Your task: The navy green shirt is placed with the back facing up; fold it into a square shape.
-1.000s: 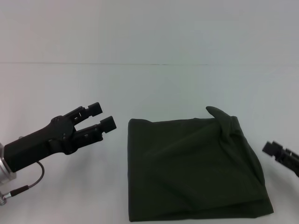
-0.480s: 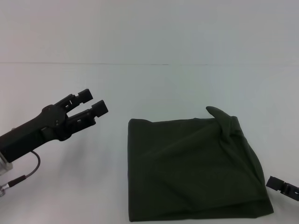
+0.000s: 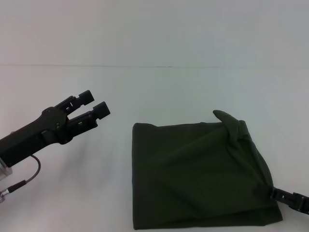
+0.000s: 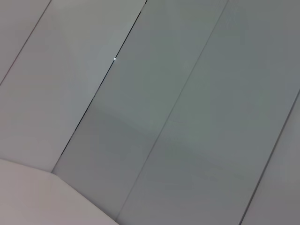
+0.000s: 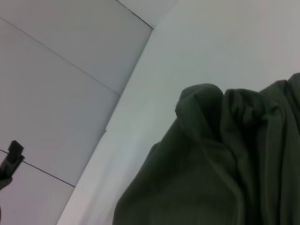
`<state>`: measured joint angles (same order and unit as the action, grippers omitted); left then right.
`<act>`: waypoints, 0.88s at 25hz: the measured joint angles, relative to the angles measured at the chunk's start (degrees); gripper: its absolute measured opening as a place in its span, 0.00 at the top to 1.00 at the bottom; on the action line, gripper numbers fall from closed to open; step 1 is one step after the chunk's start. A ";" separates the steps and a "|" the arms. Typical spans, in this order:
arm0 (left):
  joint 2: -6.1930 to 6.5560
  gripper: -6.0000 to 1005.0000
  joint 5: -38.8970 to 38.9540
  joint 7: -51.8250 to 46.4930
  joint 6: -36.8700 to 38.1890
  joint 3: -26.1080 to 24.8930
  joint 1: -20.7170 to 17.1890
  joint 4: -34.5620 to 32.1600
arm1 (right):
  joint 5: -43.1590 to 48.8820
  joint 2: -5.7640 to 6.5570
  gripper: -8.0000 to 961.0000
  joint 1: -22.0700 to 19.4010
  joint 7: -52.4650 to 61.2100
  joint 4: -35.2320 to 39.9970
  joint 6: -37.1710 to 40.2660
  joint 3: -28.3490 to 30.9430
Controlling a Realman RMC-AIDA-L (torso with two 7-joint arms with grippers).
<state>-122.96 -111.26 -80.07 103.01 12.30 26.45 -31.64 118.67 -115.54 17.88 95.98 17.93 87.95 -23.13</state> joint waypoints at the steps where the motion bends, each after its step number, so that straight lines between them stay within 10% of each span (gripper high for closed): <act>1: 0.00 0.06 0.00 0.00 0.00 0.01 0.00 0.00 | 0.56 -0.18 0.26 0.36 0.33 0.08 -0.38 0.00; 14: 0.00 0.06 0.00 0.01 0.02 -0.37 -0.28 0.00 | 2.45 0.17 0.26 1.49 1.61 0.52 -0.96 -2.24; 22: 0.00 0.06 -0.01 0.09 0.19 -0.74 -0.57 -0.05 | 2.45 0.24 0.71 2.12 1.88 0.53 -0.67 -3.36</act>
<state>-122.96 -111.27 -79.98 103.20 11.57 25.89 -31.69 121.12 -115.30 20.00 97.86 18.46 87.27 -26.49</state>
